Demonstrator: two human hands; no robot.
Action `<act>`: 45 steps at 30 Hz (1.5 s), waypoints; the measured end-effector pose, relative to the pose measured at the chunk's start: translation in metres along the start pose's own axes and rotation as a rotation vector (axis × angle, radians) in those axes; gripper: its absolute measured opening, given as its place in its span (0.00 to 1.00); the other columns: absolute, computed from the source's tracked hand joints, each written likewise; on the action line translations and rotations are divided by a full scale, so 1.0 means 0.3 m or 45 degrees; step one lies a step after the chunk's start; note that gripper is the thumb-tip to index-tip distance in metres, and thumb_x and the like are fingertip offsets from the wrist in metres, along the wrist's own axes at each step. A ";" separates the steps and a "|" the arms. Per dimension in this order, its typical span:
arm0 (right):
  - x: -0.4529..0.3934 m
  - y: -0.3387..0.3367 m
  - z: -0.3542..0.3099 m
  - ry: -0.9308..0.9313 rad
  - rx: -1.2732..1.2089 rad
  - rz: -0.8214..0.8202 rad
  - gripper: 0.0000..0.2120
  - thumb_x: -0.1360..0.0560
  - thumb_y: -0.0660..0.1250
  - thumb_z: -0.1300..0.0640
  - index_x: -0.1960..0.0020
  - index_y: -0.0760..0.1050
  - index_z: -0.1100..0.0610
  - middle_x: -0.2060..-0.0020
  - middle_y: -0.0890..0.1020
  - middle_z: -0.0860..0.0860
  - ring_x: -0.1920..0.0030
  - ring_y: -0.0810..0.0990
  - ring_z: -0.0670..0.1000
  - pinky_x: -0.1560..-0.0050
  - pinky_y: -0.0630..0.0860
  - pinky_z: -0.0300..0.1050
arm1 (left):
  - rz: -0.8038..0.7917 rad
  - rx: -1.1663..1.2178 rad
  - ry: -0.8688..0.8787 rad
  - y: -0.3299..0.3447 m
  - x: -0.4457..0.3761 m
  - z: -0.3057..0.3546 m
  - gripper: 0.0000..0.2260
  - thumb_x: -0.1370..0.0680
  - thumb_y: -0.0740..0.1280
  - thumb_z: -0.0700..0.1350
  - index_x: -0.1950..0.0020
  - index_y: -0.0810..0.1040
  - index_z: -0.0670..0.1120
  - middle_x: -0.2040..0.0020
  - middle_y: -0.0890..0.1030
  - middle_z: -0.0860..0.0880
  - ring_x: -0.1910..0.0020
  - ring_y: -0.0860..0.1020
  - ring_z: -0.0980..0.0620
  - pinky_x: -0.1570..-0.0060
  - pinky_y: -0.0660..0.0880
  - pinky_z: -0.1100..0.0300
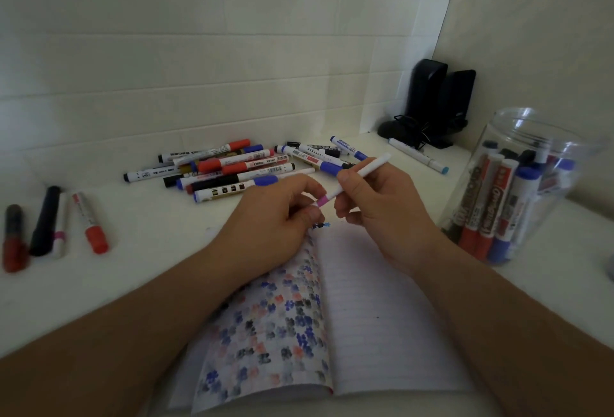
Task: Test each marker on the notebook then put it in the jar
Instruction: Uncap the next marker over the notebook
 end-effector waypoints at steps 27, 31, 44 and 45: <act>0.191 0.313 -0.004 -0.348 1.464 -0.727 0.26 0.21 0.57 0.30 0.26 0.69 0.36 0.35 0.69 0.42 0.34 0.64 0.49 0.36 0.67 0.54 | -0.016 -1.074 -0.552 -0.513 0.312 -0.373 0.15 0.21 0.62 0.55 0.41 0.84 0.56 0.50 0.85 0.54 0.51 0.81 0.51 0.47 0.78 0.54; 0.192 0.305 -0.006 -0.358 1.438 -0.714 0.25 0.21 0.57 0.30 0.26 0.70 0.36 0.35 0.69 0.42 0.33 0.64 0.48 0.35 0.66 0.54 | -0.017 -1.356 -0.543 -0.521 0.300 -0.403 0.18 0.24 0.56 0.57 0.54 0.85 0.54 0.61 0.82 0.50 0.57 0.79 0.46 0.55 0.75 0.57; 0.187 0.303 -0.008 -0.326 1.452 -0.756 0.29 0.22 0.55 0.27 0.25 0.70 0.37 0.32 0.69 0.43 0.31 0.64 0.49 0.32 0.65 0.56 | 0.002 -1.287 -0.530 -0.452 0.102 -0.343 0.11 0.20 0.62 0.57 0.44 0.83 0.57 0.48 0.80 0.50 0.49 0.79 0.46 0.47 0.75 0.51; 0.188 0.300 -0.010 -0.322 1.448 -0.760 0.30 0.22 0.55 0.26 0.25 0.70 0.37 0.32 0.70 0.42 0.31 0.64 0.49 0.31 0.65 0.56 | -0.009 -1.180 -0.462 -0.403 0.065 -0.315 0.12 0.20 0.63 0.57 0.42 0.82 0.59 0.47 0.79 0.50 0.48 0.78 0.47 0.46 0.76 0.51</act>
Point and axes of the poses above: each hand's wrist, its own x-axis away from the middle knuckle, its own y-axis out of the palm, z = x × y, the point moved 9 cm from there along -x, towards the middle knuckle
